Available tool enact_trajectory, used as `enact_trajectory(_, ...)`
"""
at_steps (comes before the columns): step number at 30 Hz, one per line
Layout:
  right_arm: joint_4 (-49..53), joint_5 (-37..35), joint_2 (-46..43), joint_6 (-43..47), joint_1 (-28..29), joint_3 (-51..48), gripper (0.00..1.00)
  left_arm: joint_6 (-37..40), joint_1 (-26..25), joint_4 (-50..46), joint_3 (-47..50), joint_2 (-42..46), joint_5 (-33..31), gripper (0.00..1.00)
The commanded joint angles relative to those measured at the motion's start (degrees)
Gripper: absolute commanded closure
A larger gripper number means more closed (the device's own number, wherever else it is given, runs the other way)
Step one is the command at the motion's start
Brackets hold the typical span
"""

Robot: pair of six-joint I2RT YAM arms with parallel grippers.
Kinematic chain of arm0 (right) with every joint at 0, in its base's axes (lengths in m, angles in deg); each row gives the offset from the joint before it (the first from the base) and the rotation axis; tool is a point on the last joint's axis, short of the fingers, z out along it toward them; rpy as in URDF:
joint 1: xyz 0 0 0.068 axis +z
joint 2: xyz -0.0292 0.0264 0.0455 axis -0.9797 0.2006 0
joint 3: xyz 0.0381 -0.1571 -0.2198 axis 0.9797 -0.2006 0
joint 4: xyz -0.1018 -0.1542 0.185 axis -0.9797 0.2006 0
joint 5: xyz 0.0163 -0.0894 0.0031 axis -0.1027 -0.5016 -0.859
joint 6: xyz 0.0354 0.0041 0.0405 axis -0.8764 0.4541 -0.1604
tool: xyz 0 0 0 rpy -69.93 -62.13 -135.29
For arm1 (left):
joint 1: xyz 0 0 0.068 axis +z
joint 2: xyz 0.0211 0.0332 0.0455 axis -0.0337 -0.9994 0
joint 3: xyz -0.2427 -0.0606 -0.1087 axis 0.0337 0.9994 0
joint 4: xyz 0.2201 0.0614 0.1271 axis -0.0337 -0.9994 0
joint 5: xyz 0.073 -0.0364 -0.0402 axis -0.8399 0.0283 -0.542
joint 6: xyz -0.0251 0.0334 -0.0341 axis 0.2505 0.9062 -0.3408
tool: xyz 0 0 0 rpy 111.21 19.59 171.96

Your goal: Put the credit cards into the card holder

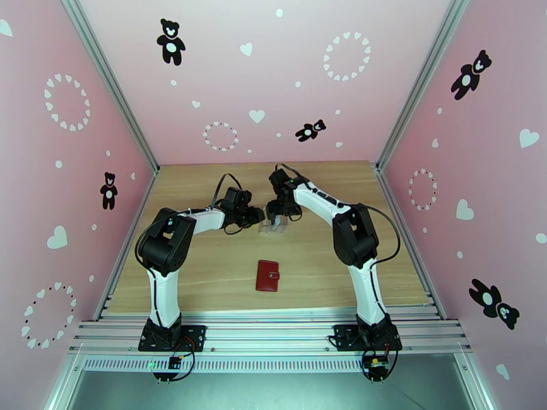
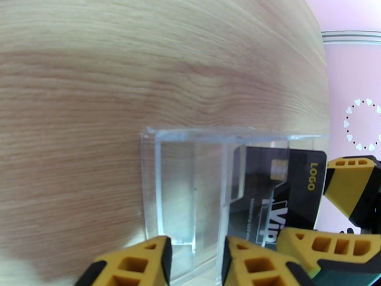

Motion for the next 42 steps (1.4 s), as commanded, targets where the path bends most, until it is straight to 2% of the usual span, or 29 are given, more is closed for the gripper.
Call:
enact_trajectory(1,4.1,-4.2,-0.2,0.2,-0.2,1.2,0.19,1.1,0.6,-6.5,-0.1,-3.6,-5.6,0.70)
enact_trajectory(17,4.8,-4.4,-7.5,0.8,-3.1,-2.9,0.29,1.6,0.6,-7.8,-0.3,-3.9,-6.8,0.70)
enact_trajectory(23,3.4,-0.8,-7.1,0.7,-3.1,-3.4,0.34,1.5,0.6,-7.7,-0.6,-4.5,-6.5,0.70)
enact_trajectory(32,2.4,2.3,-5.7,1.0,-2.9,-3.2,0.65,1.7,0.6,-7.6,-0.8,-5.1,-6.3,0.70)
enact_trajectory(36,2.2,3.3,-5.9,1.2,-2.8,-2.9,0.75,1.8,0.6,-7.9,-0.9,-5.1,-6.4,0.70)
enact_trajectory(39,1.3,3.0,-6.8,1.0,-2.8,-3.3,0.75,1.9,0.6,-8.0,-0.9,-5.0,-6.3,0.70)
enact_trajectory(40,1.0,3.2,-7.2,1.1,-2.9,-3.5,0.70,1.9,0.6,-8.0,-0.9,-5.0,-6.4,0.70)
enact_trajectory(42,0.1,3.7,-8.1,1.3,-2.9,-3.9,0.55,1.9,0.6,-8.1,-0.9,-4.8,-6.3,0.70)
